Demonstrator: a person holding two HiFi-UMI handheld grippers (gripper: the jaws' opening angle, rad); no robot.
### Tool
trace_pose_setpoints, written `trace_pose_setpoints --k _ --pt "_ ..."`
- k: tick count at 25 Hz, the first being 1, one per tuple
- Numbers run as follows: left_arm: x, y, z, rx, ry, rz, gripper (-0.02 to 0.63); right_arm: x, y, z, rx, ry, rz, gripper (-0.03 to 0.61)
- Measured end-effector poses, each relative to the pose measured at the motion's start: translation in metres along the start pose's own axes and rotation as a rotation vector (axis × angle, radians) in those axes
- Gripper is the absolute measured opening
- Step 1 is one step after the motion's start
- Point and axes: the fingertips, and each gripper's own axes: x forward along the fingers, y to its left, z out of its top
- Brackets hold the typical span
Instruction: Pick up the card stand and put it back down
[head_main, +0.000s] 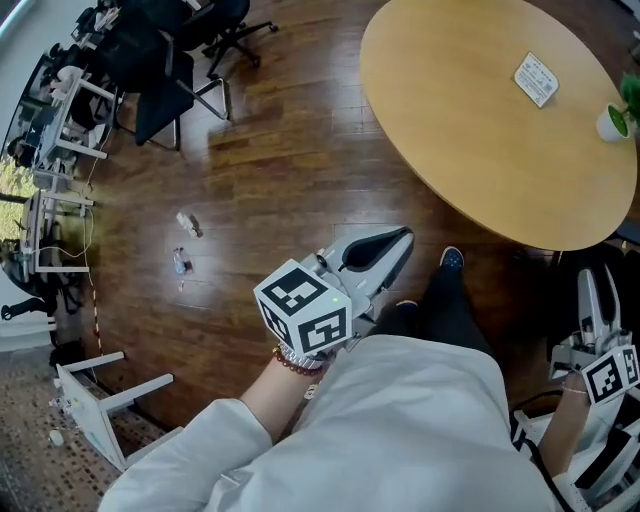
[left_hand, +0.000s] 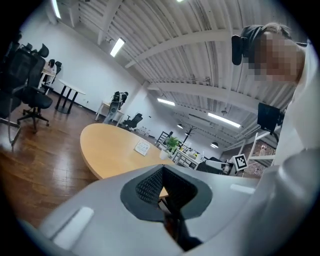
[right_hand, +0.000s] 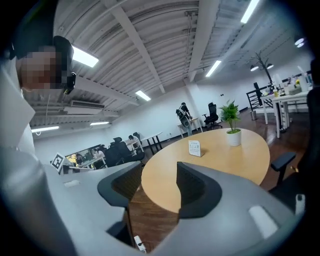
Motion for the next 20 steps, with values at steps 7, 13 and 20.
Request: trace_pose_setpoints --k 7,13,20 --pt "-0.021 -0.03 -0.02 -0.017 0.016 -0.023 0.0 -0.03 0.063 0.006 -0.057 -0.012 0.142 0.219" --pt "-0.023 -0.036 -0.016 -0.025 -0.015 0.003 0.0 -0.044 0.078 0.026 -0.085 -0.034 0.179 0.227" --pt "0.0 -0.057 -0.016 -0.008 0.006 0.007 0.0 -0.068 0.06 0.048 -0.12 -0.111 0.175 0.233"
